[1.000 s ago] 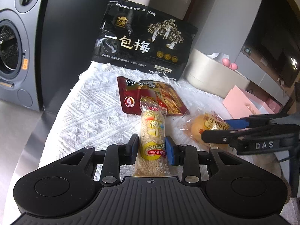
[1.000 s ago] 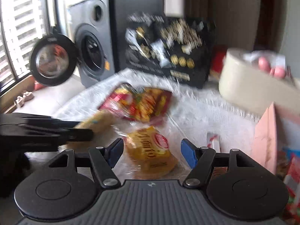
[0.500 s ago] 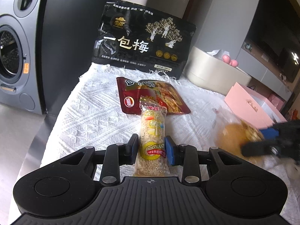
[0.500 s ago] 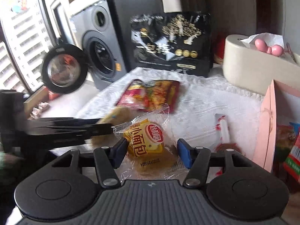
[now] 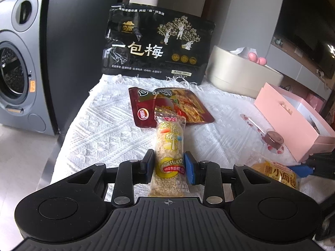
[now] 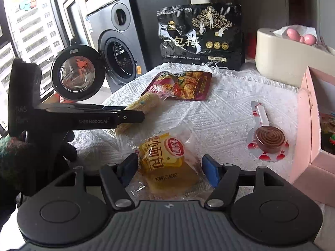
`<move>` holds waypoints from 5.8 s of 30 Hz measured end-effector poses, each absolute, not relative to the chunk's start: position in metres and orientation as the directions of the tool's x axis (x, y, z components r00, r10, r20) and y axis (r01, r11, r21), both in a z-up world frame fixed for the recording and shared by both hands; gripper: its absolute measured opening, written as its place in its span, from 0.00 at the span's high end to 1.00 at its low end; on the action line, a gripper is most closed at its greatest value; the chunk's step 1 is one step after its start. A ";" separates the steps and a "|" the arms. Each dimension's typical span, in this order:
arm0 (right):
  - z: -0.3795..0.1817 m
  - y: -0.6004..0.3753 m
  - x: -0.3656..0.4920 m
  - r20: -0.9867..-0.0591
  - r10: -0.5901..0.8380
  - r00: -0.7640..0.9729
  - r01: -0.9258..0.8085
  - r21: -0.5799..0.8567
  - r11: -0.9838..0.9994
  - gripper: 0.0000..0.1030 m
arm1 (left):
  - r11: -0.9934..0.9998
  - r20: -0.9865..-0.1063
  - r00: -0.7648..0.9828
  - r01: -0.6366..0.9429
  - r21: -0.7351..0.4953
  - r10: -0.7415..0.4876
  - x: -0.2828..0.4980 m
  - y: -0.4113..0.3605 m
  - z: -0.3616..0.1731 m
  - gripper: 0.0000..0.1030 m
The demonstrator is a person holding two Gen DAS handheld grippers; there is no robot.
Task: Organize snacks
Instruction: 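Grasp the yellow bread packet with the right tool while left holds the stick packet, then carry the stick packet and bread packet over the pink box with both tools, then open both tools, dropping the stick and bread packets into the pink box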
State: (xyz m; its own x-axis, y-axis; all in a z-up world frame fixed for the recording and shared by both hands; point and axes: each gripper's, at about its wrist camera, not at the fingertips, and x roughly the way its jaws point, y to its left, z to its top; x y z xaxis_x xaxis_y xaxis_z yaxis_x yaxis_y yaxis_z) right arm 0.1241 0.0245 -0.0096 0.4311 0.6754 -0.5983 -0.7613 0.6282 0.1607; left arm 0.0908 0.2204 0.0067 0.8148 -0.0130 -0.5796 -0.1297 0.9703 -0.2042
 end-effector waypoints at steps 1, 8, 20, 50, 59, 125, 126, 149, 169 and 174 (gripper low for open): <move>-0.012 0.026 0.122 -0.604 0.673 0.427 -0.768 0.151 0.623 0.28 | 0.971 -0.581 0.814 -0.130 -0.200 -0.011 0.091 0.220 0.007 0.65; -0.018 0.036 0.112 -0.624 0.646 0.439 -0.790 0.074 0.608 0.21 | 0.983 -0.593 0.805 -0.118 -0.143 0.010 0.093 0.214 0.007 0.65; -0.013 0.028 0.128 -0.626 0.695 0.354 -0.763 0.237 0.602 0.13 | 0.993 -0.624 0.780 -0.100 -0.062 0.039 0.095 0.204 0.011 0.65; 0.035 -0.154 0.056 -0.523 0.487 0.699 -0.545 0.050 0.837 0.45 | 0.947 -0.518 0.797 0.222 -0.230 -0.312 0.043 0.019 0.077 0.66; 0.023 -0.174 0.059 -0.527 0.523 0.670 -0.550 0.121 0.826 0.44 | 0.980 -0.512 0.836 0.180 -0.085 -0.198 0.058 -0.004 0.077 0.66; 0.000 -0.165 0.024 -0.549 0.441 0.711 -0.436 0.149 0.888 0.39 | 0.992 -0.580 0.814 -0.078 -0.100 0.006 0.016 0.040 0.035 0.66; 0.002 -0.168 0.018 -0.533 0.448 0.718 -0.441 0.150 0.885 0.38 | 0.992 -0.581 0.814 -0.081 -0.101 0.008 0.016 0.039 0.035 0.66; -0.010 -0.171 0.033 -0.556 0.540 0.632 -0.454 0.298 0.839 0.40 | 0.987 -0.562 0.823 -0.011 -0.162 -0.083 0.010 0.025 0.038 0.66; 0.054 -0.183 0.190 -0.480 0.462 0.746 -0.561 -0.079 0.824 0.41 | 0.995 -0.562 0.826 -0.026 -0.092 -0.031 0.202 -0.053 0.073 0.66; 0.038 -0.176 0.219 -0.530 0.475 0.703 -0.583 -0.045 0.811 0.41 | 0.996 -0.624 0.782 -0.067 -0.061 0.014 0.224 -0.045 0.055 0.66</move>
State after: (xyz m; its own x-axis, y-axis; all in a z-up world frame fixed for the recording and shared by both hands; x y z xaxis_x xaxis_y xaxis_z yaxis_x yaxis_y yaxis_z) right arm 0.2186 -0.1759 0.0377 0.7026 0.4752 -0.5297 -0.5830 0.8112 -0.0455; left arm 0.2239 -0.0452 0.0550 0.7815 0.0144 -0.6237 -0.0668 0.9959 -0.0607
